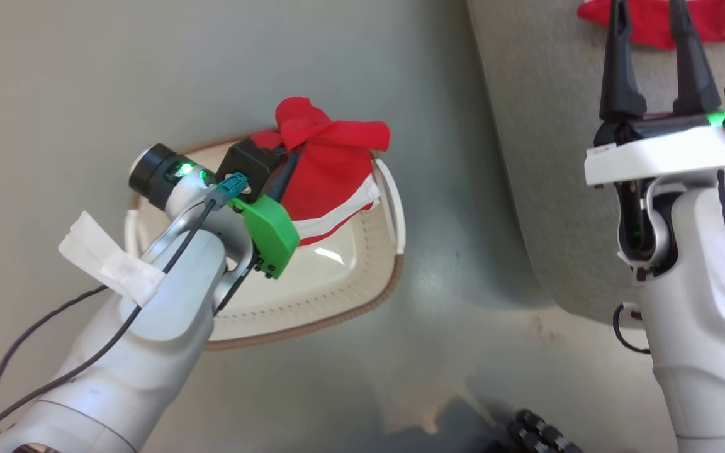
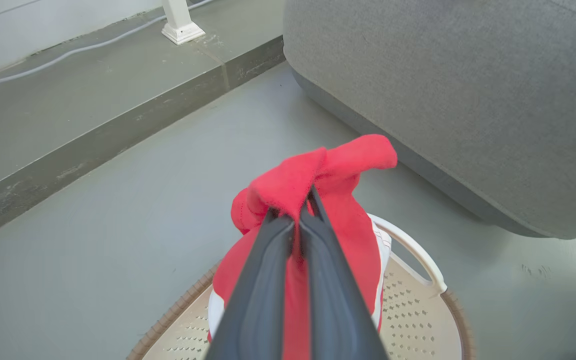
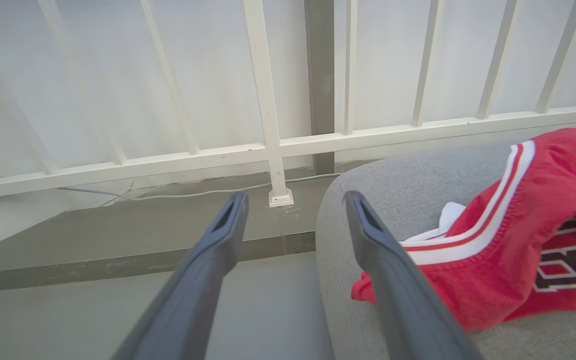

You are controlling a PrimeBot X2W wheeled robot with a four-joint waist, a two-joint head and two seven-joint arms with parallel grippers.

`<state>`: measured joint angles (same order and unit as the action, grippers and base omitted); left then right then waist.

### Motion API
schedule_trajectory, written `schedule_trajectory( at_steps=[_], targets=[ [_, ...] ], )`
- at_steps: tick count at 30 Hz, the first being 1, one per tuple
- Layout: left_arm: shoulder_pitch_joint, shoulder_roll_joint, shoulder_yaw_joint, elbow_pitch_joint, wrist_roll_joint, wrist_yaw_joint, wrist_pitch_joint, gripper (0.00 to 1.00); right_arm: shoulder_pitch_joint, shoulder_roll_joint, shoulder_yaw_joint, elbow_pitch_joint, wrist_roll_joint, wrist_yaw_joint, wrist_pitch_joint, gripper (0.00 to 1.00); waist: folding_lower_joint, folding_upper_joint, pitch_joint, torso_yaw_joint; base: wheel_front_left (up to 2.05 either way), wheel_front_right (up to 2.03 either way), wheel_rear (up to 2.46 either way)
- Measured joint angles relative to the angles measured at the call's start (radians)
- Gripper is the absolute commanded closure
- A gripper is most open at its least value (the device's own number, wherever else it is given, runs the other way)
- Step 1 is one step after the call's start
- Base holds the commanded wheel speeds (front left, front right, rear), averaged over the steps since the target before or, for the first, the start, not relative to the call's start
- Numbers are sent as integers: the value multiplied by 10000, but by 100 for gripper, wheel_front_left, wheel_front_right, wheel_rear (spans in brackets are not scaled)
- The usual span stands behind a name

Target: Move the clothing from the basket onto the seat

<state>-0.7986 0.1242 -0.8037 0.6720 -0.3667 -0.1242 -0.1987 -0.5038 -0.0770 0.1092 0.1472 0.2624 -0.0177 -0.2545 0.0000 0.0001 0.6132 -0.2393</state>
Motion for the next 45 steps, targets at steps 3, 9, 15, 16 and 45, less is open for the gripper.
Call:
schedule_trajectory(
  at_steps=[3,9,15,16,45],
  targets=[
    [-2,-173,104,-12,-88,0,-81,100,195,-27,-4,155,-15,35,0,0,0,0,-405,226,0,0,0],
    [-2,-410,267,-8,-435,2,-234,100,841,-58,-107,493,-82,84,0,0,-1,0,-1385,735,0,0,0],
    [-1,-529,322,17,-569,4,-313,100,1397,-117,-123,792,-82,88,0,0,0,0,-2252,1148,0,0,0],
    [-1,-535,334,33,-602,4,-320,100,1489,-117,-119,848,-84,92,0,0,-1,0,-2397,1209,0,0,0],
    [407,-865,63,63,-1335,2,-297,100,3003,144,2451,1891,-314,1099,272,0,-1,0,-6145,1906,0,0,0]
  ],
)
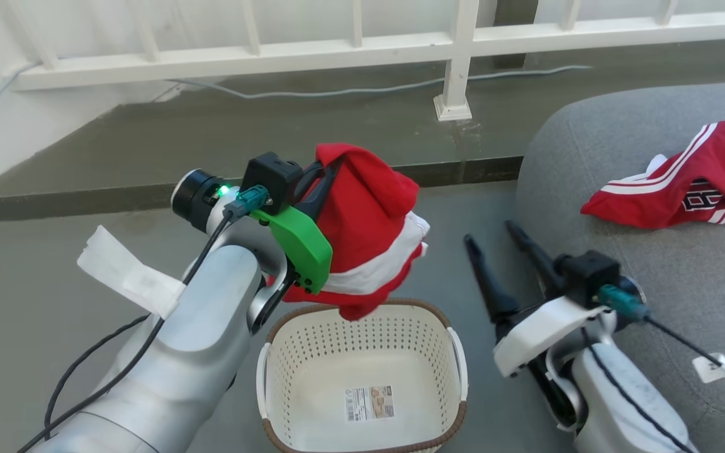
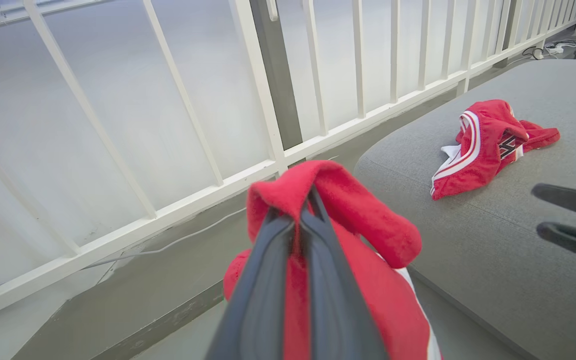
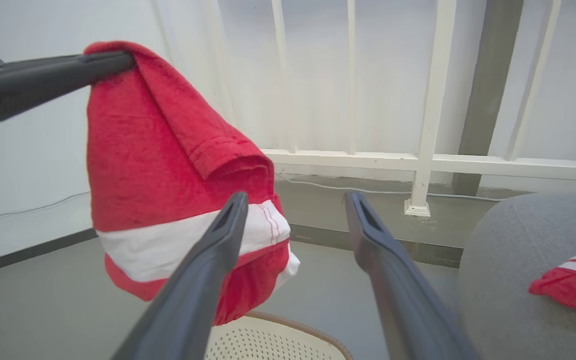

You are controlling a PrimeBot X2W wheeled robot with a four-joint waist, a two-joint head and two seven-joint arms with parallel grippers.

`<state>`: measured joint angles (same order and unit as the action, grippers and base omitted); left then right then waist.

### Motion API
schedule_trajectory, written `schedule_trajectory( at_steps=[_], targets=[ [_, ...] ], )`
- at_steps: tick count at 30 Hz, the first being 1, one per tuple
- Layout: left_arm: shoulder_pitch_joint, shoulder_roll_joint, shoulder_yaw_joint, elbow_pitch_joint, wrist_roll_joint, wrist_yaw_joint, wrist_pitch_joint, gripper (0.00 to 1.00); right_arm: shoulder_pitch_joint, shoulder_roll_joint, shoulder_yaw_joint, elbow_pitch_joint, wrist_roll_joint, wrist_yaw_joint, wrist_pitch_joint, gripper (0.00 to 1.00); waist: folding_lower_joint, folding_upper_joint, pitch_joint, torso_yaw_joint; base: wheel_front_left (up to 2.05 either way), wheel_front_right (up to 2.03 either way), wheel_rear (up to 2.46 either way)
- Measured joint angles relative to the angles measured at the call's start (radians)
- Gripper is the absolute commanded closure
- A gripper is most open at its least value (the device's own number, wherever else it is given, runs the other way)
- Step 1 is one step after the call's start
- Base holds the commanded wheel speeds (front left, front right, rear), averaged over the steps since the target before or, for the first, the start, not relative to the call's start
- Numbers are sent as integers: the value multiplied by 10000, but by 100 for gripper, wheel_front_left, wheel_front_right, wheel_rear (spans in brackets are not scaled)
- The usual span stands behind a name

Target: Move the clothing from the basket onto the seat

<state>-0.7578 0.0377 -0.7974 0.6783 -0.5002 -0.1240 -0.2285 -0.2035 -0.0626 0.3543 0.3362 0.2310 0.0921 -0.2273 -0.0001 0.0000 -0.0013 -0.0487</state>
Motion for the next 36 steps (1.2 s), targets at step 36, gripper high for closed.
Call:
schedule_trajectory(
  at_steps=[36],
  targets=[
    [-62,-29,-1317,-1471,-1053,286,621,100,-2011,2,3684,1651,-263,190,67,0,0,0,-316,490,0,0,0]
  ],
)
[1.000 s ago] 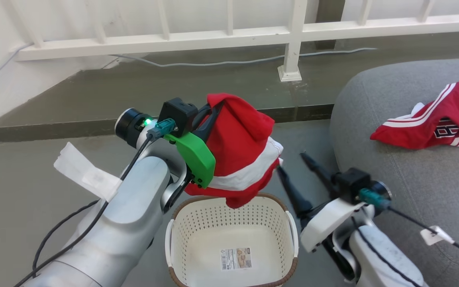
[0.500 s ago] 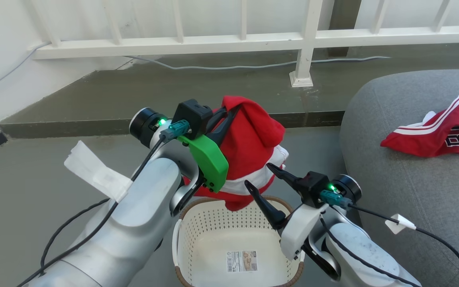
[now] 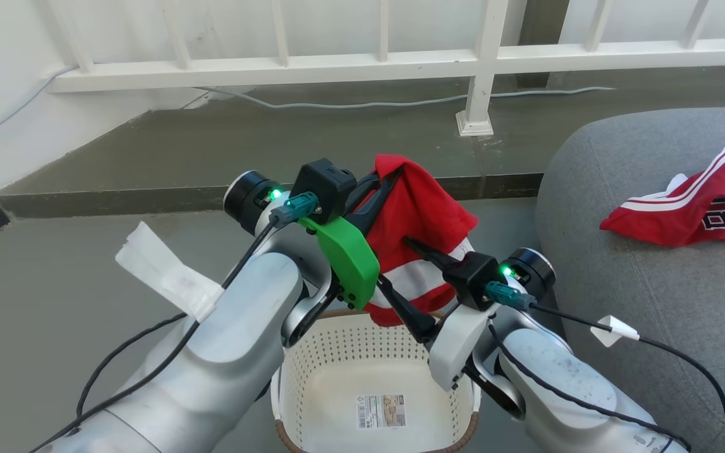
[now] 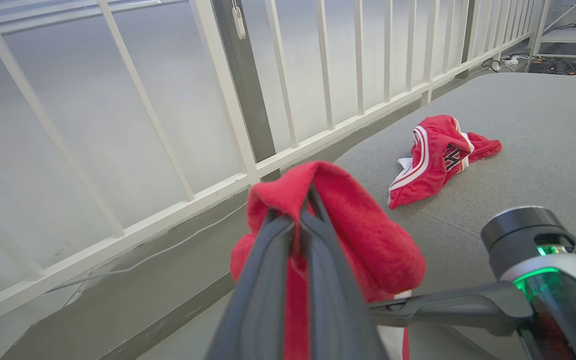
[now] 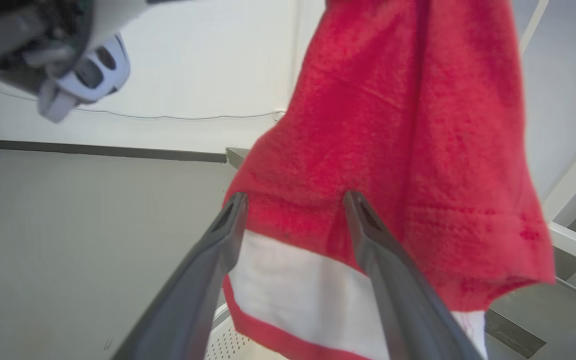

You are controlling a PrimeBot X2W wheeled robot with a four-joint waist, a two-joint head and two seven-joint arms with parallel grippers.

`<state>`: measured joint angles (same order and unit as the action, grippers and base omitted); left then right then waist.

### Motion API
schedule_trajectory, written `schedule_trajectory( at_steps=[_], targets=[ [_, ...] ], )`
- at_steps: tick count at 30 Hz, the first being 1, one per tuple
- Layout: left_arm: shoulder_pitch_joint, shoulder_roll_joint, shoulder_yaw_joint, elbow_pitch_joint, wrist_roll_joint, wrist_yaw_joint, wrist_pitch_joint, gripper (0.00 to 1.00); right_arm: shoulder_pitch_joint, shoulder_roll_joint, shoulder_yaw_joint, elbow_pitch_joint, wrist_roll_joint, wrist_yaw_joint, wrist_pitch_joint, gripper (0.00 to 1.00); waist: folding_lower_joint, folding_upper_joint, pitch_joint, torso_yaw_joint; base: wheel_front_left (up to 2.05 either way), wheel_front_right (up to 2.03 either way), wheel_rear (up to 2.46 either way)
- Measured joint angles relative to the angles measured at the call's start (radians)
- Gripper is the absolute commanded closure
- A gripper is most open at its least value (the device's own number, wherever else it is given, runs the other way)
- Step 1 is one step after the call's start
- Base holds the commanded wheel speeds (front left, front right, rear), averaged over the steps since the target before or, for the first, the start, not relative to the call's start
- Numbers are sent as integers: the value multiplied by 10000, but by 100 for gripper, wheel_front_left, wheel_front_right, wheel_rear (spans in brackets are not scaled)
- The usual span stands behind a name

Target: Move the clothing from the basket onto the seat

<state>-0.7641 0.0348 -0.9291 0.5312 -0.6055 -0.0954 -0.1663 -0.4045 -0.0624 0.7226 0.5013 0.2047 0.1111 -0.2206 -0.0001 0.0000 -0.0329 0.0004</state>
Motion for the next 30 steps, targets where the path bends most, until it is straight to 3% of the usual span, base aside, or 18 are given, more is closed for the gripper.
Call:
schedule_trajectory(
  at_steps=[6,14,15,16,17,18,19,30],
  targets=[
    [-4,0,-134,-182,-86,94,82,100,-25,2,389,0,412,-96,-90,0,0,0,17,-23,0,0,0],
    [-6,0,-318,-299,-280,259,163,100,-313,2,617,199,965,-660,-178,0,0,0,53,-30,0,0,0],
    [-6,0,-355,-316,-378,272,165,100,-355,-4,637,236,1028,-709,-180,16,0,0,58,-28,0,0,0],
    [-6,0,-385,-332,-456,303,165,100,-399,-4,663,247,1068,-802,-182,54,0,0,63,-26,0,0,0],
    [-6,0,-408,-349,-485,339,171,100,-430,-6,709,255,1093,-872,-199,77,0,0,68,-23,0,0,0],
    [-6,0,-424,-362,-504,345,173,100,-456,-6,777,265,1129,-894,-209,93,0,0,73,-20,0,0,0],
    [-6,0,-435,-378,-508,353,173,100,-476,-2,855,276,1135,-959,-211,100,0,0,78,-16,0,0,0],
    [-7,0,-437,-257,-602,608,173,100,-604,2,1041,642,1521,-1220,-284,100,0,0,114,-87,0,0,0]
  ],
)
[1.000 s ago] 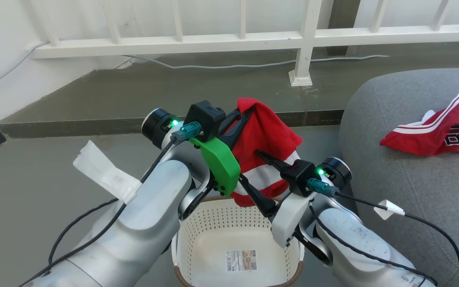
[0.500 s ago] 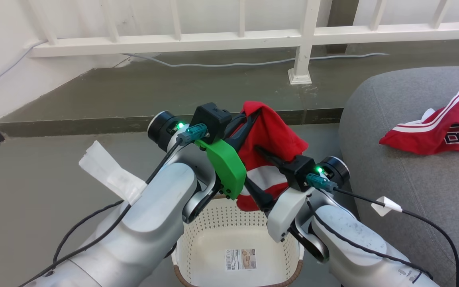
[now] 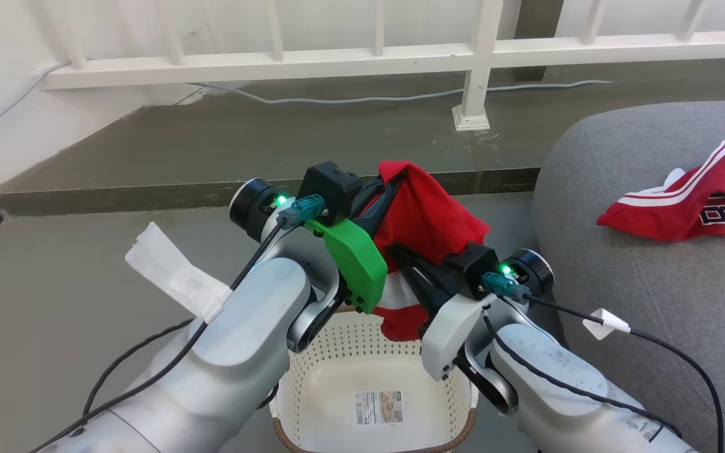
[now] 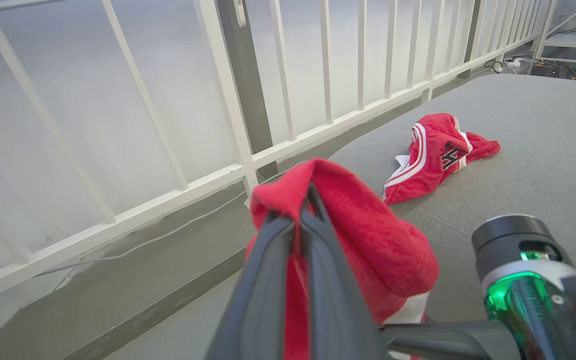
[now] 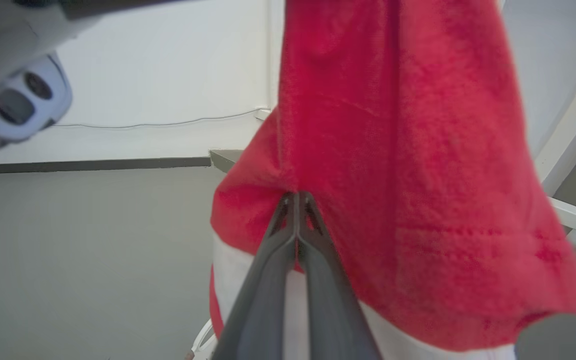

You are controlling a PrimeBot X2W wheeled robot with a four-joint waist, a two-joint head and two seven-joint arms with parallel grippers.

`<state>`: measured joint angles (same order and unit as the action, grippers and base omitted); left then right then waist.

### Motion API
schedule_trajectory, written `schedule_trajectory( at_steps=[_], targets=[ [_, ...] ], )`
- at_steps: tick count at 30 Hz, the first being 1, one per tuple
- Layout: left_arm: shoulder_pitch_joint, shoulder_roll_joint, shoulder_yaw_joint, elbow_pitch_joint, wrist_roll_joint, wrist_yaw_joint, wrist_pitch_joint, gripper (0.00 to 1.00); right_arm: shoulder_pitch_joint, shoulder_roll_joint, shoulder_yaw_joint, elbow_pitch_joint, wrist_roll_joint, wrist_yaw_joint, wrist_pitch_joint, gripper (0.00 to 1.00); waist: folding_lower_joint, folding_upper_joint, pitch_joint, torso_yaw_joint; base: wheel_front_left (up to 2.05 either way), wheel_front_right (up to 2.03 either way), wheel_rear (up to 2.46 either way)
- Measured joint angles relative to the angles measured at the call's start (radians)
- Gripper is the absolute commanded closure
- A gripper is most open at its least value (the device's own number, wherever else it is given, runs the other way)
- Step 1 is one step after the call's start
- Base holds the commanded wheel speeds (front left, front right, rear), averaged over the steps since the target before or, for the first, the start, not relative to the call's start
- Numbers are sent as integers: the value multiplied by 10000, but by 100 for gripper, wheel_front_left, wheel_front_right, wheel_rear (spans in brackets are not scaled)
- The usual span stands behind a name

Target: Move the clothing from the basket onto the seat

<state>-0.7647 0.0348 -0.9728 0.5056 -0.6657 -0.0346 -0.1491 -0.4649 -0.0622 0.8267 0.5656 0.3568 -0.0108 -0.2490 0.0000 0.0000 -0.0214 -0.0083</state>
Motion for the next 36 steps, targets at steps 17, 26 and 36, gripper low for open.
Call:
schedule_trajectory(
  at_steps=[17,26,36],
  targets=[
    [1,33,345,370,-36,364,-100,100,2,-4,-631,-157,228,-263,-13,0,0,0,106,-546,0,0,0],
    [2,167,550,550,-90,468,-201,100,39,-94,-989,-546,196,-274,-15,0,0,0,148,-805,0,0,0],
    [2,199,688,633,-132,539,-303,100,754,-836,-2002,-1329,134,-631,-27,0,0,1,141,-1009,0,0,0]
  ],
)
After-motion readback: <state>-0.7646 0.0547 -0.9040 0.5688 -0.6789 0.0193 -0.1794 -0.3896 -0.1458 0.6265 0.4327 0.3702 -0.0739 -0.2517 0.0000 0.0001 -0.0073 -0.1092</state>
